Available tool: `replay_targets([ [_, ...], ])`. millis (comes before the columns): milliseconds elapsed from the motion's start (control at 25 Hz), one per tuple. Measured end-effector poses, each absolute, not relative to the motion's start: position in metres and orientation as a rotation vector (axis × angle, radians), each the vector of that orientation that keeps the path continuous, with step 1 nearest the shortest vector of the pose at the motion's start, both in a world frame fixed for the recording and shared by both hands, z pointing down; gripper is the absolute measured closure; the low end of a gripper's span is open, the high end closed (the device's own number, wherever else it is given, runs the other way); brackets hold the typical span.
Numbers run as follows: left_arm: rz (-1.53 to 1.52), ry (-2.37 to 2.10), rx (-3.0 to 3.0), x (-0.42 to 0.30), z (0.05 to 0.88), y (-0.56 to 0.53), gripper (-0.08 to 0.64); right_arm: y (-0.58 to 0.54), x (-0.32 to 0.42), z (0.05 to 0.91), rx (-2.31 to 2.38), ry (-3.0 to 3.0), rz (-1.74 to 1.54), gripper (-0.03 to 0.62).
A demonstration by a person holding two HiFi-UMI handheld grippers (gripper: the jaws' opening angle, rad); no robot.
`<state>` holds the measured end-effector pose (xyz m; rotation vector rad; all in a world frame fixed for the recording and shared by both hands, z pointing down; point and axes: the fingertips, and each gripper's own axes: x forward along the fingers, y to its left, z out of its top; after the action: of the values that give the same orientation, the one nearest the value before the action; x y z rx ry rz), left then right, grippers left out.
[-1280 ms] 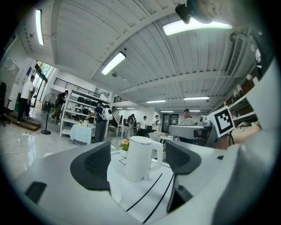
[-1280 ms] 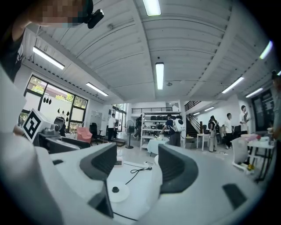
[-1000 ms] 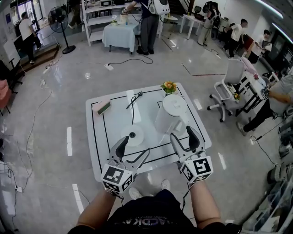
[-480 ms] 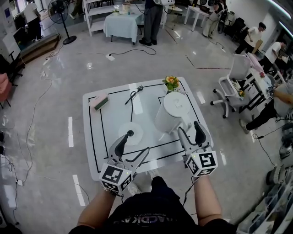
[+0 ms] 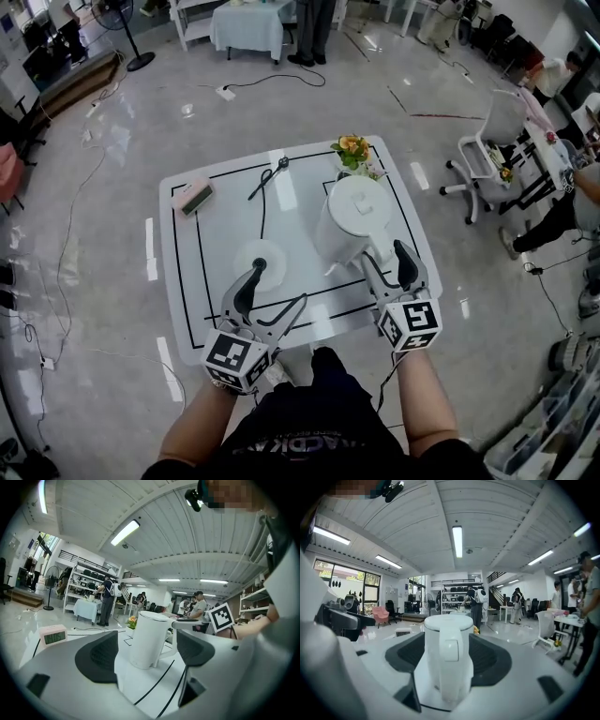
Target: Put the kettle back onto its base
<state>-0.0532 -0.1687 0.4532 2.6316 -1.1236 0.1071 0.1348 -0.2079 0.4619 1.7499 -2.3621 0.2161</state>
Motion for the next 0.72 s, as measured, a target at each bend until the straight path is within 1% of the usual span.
replay_targets([
  [720, 0.156, -1.154, 2.585, -0.039, 0.47, -0.172, 0.183, -0.228, 0.139, 0.529, 1.601, -2.346, 0.474, 0.316],
])
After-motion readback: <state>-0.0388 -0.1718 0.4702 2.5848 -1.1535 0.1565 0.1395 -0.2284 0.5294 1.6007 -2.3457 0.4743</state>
